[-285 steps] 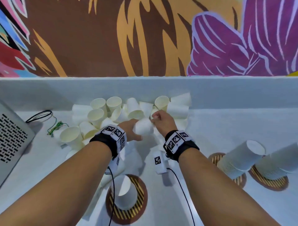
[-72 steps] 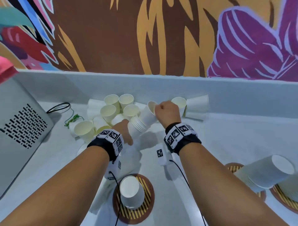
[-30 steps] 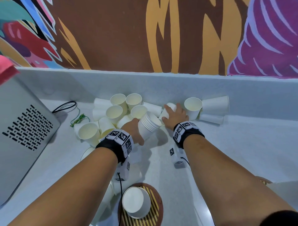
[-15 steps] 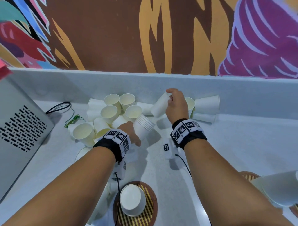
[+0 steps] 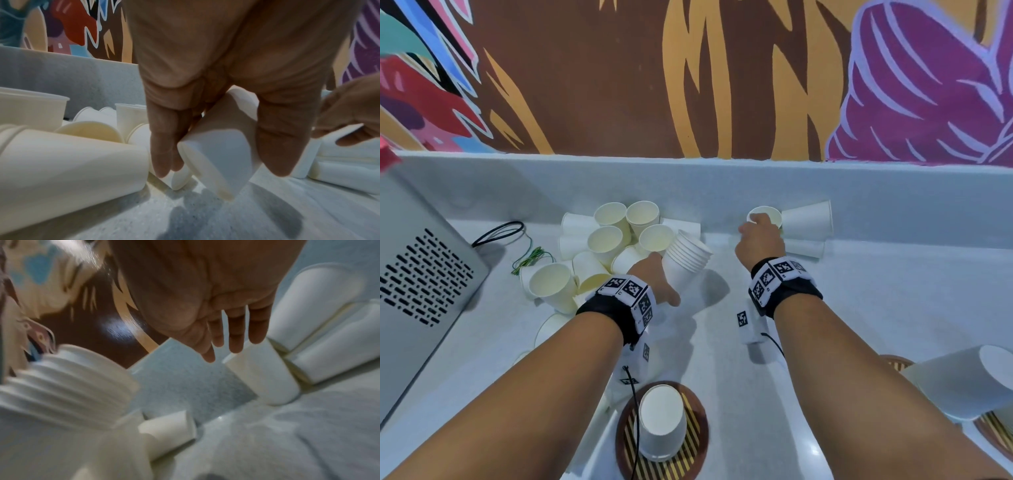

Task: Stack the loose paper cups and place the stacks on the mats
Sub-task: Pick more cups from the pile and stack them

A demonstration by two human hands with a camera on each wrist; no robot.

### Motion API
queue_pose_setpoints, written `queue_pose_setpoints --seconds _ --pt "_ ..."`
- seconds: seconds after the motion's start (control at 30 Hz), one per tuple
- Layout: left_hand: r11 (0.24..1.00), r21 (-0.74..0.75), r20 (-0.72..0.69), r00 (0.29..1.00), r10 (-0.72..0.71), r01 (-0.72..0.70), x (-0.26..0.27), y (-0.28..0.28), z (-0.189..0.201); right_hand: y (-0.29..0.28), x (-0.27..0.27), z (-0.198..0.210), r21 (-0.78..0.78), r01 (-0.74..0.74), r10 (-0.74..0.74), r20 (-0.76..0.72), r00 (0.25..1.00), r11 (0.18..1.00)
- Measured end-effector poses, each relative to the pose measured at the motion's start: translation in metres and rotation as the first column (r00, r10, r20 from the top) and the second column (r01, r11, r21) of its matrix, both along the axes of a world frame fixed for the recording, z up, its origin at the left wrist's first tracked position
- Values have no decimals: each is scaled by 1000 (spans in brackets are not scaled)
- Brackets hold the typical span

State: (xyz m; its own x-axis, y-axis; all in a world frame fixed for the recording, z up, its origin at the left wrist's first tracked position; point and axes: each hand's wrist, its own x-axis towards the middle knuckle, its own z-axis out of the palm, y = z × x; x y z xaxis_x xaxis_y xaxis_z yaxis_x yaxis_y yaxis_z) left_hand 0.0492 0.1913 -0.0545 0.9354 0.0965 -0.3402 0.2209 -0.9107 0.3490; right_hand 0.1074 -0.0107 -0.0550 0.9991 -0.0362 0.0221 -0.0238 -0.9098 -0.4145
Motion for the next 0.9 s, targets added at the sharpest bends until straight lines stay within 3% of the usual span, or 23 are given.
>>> queue_pose_setpoints --seconds 0.13,0.2,0.27,0.33,0.43,0.53,0.63,0.8,0.9 --pt "1000 10 -7 1000 -23 23 0 1 0 -11 3 -17 -70 30 -41 -173 984 997" --pt "999 21 -1 1000 -29 29 2 1 0 -11 3 -19 -103 28 -48 -190 981 994" --pt "999 24 4 1000 -29 29 3 2 -1 -9 3 -19 -43 14 -18 -115 993 999" --pt "999 31 -9 1000 -23 23 4 2 -1 -5 1 -12 127 3 0 -23 1000 992" --pt "998 62 -37 999 -21 23 3 1 0 4 -9 10 345 -11 -31 116 993 939" --pt "996 85 -60 998 -22 27 2 -1 0 13 -20 30 440 -55 -48 220 974 896" --pt "997 76 -57 998 -19 24 -1 -3 1 19 -29 41 478 -92 -18 220 975 873" --pt "1000 1 18 1000 -19 19 -1 -7 7 27 -36 36 498 -173 172 47 984 850" --pt "999 -9 8 999 -33 33 0 -11 11 13 -30 31 479 -83 22 131 991 874"
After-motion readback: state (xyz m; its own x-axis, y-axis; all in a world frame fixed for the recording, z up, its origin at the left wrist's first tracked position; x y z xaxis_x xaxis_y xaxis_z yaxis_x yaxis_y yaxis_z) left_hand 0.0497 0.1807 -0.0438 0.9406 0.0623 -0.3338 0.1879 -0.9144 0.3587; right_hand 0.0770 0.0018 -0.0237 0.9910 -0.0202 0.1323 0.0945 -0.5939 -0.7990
